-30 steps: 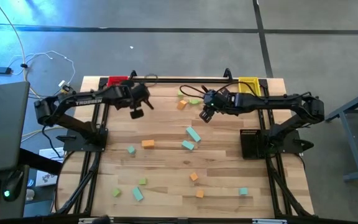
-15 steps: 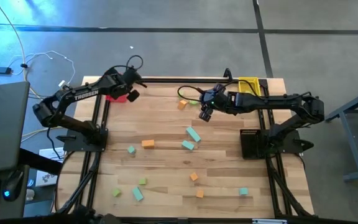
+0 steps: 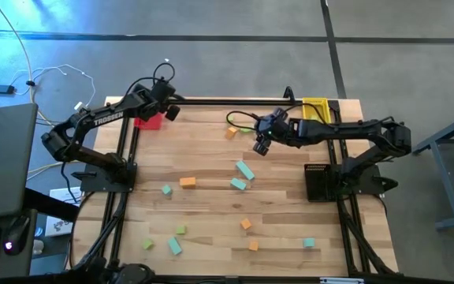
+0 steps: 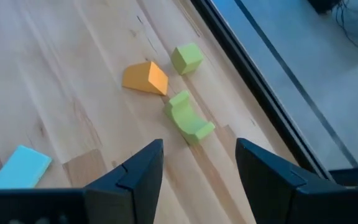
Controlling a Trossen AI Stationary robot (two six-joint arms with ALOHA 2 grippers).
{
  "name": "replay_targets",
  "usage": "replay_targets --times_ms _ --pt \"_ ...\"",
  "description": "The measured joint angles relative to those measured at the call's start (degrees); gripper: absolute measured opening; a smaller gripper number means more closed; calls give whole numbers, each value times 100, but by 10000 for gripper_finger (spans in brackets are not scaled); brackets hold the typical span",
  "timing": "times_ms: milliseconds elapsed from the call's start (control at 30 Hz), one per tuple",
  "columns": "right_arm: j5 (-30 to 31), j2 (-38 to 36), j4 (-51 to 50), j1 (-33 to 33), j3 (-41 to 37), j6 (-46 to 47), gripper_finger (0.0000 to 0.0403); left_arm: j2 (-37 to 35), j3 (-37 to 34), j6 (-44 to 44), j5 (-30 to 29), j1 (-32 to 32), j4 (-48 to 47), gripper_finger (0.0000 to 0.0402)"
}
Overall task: Sort & place blocks by color
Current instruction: Put the yellow block into the red bin
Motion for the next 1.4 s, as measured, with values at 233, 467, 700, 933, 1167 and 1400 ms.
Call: replay_targets --times_ms 233,467,700,933,1167,1400 --pt "448 0 205 -30 -112 25 188 4 0 -322 352 237 328 108" --pt "396 0 796 -312 -112 -81 188 4 0 -849 732 278 202 110" --pt "352 0 837 -538 -112 -86 188 4 0 -1111 707 267 88 109" --pt "207 0 837 -666 -112 -465 188 280 0 -1237 149 169 198 106" --pt "139 0 828 -856 -112 -762 188 887 234 -1529 -705 86 53 108" --pt "-244 0 672 -1101 -112 -886 188 1528 529 -1837 -1359 84 -441 110"
